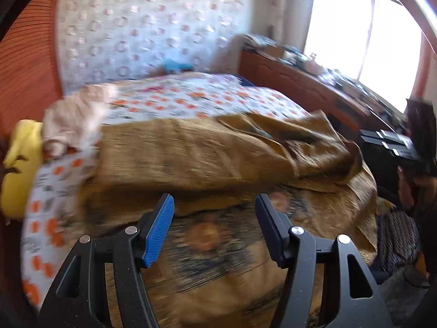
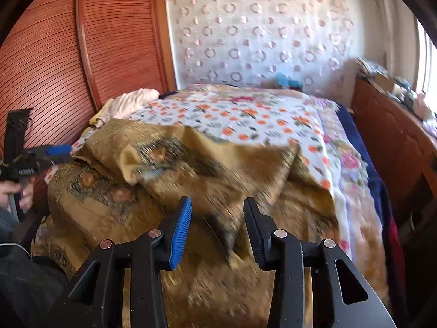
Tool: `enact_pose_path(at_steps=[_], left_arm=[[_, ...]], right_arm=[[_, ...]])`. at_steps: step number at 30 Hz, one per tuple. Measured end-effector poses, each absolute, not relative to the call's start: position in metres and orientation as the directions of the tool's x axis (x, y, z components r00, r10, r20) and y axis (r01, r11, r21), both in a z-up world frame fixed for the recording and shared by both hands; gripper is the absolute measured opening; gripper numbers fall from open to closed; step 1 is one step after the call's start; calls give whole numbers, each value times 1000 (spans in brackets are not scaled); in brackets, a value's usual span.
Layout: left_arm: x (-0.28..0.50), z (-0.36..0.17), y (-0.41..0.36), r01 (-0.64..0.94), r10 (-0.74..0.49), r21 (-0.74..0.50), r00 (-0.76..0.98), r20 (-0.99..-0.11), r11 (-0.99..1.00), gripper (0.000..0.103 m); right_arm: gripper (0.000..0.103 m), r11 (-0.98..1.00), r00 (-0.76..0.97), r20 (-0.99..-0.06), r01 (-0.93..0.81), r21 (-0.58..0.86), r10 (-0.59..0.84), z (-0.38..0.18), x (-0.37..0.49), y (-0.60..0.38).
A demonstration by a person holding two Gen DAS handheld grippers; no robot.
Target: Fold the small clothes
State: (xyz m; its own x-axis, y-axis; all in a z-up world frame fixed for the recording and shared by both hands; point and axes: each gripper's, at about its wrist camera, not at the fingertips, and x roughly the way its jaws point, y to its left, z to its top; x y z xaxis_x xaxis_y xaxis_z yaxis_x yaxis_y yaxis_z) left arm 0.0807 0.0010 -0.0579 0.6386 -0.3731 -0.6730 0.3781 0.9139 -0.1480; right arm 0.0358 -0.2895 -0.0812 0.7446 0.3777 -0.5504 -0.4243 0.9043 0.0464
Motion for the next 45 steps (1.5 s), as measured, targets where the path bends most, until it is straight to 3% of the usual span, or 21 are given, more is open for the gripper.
enact_pose_path(at_steps=[9,13,19,30,37,38,41,45], left_arm=[[111,-95,-63,484,-352,-63,534,-769,873,62],[111,-94,-70,477,-284,29,571,-770,878,40],[112,-91,-66,458,-243,71,589,-770,886,8],[53,-42,-26,468,-319,16,628,-710,884,6],[56,-41,-16,454,-321,-2,629,-708,891,6],[56,-41,-17,457,-327,-6,627,-707,889,6],[51,-42,-21,469,-342,-16,620,-706,883,6],[38,-33,-18,470,-358,-31,626,-692,882,6]], right_arm=[[41,881,692,-602,-473,37,397,-95,90,-248],[41,876,687,-612,-482,19,392,-92,101,-240],[41,868,674,-626,-497,8,392,-95,107,-239],[41,827,562,-712,-560,48,421,-111,137,-229],[40,770,440,-723,-606,199,533,-113,140,-231],[28,753,412,-721,-617,229,557,-114,139,-230],[7,744,397,-717,-619,252,573,-115,132,-229],[4,747,437,-695,-627,219,571,-102,108,-235]])
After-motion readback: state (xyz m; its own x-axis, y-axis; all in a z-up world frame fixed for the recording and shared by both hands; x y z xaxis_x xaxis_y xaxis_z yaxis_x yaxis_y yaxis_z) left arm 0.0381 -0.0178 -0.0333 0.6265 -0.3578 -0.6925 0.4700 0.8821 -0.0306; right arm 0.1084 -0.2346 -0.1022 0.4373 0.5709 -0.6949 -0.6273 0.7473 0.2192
